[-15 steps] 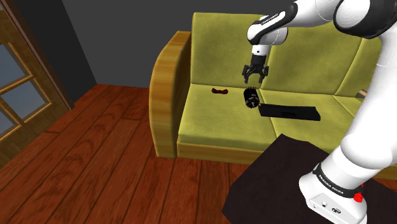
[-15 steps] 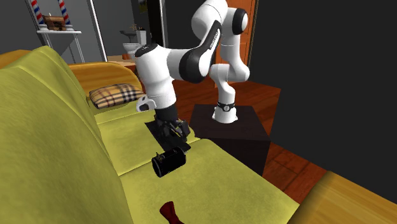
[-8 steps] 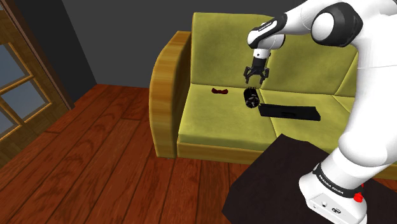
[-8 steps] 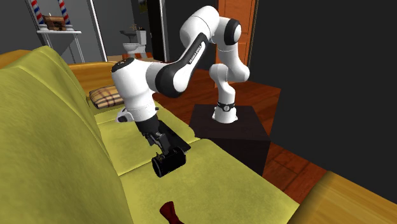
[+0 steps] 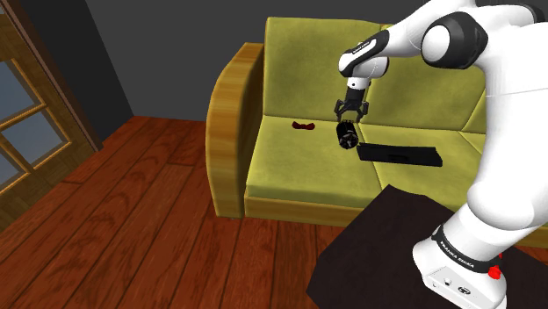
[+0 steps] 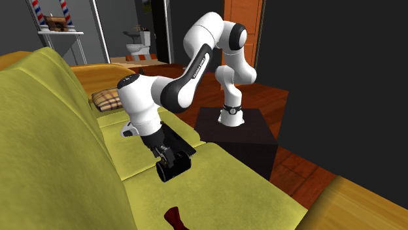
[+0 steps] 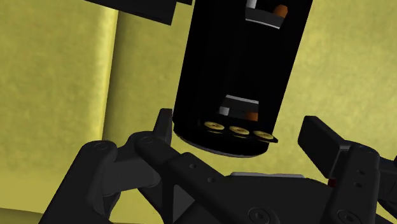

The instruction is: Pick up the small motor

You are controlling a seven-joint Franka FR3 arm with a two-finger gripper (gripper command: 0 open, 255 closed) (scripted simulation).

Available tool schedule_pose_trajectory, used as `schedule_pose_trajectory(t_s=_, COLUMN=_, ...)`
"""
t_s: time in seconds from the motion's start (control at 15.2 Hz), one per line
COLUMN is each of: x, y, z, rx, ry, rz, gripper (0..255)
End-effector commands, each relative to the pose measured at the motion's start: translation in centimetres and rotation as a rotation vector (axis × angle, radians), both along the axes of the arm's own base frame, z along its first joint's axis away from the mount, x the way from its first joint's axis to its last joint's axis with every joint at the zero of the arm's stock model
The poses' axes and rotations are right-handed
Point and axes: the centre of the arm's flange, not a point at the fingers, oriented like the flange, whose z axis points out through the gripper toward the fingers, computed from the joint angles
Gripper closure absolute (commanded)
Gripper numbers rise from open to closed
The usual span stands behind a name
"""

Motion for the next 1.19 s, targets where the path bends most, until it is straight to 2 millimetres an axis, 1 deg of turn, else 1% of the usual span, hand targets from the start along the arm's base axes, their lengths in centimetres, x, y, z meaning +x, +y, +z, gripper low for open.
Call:
schedule_pose_trajectory(t_s=0.0, x=0.0, y=-0.1, z=-0.2, rx=0.000, ry=-0.001, rz=0.000, gripper=255)
schedule_pose_trajectory(t_s=0.59, x=0.0, y=-0.1, z=-0.2, rx=0.000, ry=-0.001, rz=0.000, gripper=255)
schedule_pose_trajectory(t_s=1.12, x=0.0, y=-0.1, z=4.1, rx=0.000, ry=-0.001, rz=0.000, gripper=255)
